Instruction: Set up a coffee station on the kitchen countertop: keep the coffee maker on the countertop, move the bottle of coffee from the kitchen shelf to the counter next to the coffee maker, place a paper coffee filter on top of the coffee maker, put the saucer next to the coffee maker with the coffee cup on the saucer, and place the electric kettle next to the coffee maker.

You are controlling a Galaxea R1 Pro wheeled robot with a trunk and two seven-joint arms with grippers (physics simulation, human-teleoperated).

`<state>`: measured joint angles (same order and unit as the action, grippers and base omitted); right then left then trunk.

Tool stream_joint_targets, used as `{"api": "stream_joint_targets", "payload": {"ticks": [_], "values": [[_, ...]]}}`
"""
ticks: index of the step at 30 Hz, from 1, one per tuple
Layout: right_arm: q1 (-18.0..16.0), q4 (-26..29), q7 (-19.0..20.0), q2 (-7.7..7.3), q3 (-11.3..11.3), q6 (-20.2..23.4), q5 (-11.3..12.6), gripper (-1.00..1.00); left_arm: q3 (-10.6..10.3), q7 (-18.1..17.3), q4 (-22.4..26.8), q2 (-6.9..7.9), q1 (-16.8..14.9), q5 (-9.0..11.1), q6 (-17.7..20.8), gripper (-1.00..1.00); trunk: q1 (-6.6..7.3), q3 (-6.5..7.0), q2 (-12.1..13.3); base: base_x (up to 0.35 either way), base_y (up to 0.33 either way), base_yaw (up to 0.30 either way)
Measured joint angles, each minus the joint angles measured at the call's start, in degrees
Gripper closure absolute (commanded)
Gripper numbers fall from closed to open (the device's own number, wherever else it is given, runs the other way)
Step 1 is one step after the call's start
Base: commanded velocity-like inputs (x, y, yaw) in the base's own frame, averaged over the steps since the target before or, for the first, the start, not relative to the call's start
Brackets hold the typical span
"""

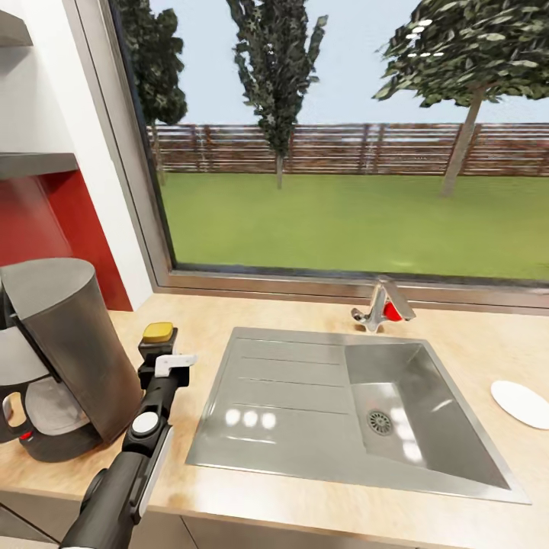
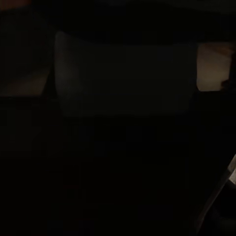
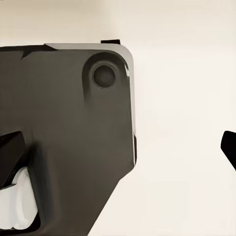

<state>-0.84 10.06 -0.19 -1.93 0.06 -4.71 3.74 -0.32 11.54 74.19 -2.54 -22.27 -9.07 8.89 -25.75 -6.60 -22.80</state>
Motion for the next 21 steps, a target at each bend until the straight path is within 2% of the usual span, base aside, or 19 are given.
{"api": "stream_joint_targets", "payload": {"ticks": [4, 11, 15, 21], "values": [[0.0, -0.01, -0.05, 0.0, 0.0, 0.0, 0.0, -1.0, -0.08, -0.02, -0.79, -0.08, 0.43, 0.04, -0.08, 1.0, 0.01, 0.0, 0.01, 0.171, 0.0, 0.0], [0.0, -0.06, -0.05, 0.0, 0.0, 0.0, 0.0, -1.0, -0.08, -0.01, -0.86, -0.06, 0.59, 0.0, -0.14, 1.0, 0.0, 0.0, 0.0, 0.019, 0.0, 0.003], [-0.01, -0.07, -0.05, 0.0, 0.0, 0.0, 0.0, -1.0, -0.08, -0.01, -0.88, -0.02, 0.6, -0.05, -0.08, 1.0, 0.02, -0.14, 0.0, 0.192, 0.0, 0.126], [0.0, -0.09, -0.05, 0.0, 0.0, 0.0, 0.0, -1.0, -0.08, -0.02, -1.27, -0.06, 0.6, -0.05, -0.16, 1.0, 0.0, -0.22, 0.0, 0.04, 0.0, 0.024]]}}
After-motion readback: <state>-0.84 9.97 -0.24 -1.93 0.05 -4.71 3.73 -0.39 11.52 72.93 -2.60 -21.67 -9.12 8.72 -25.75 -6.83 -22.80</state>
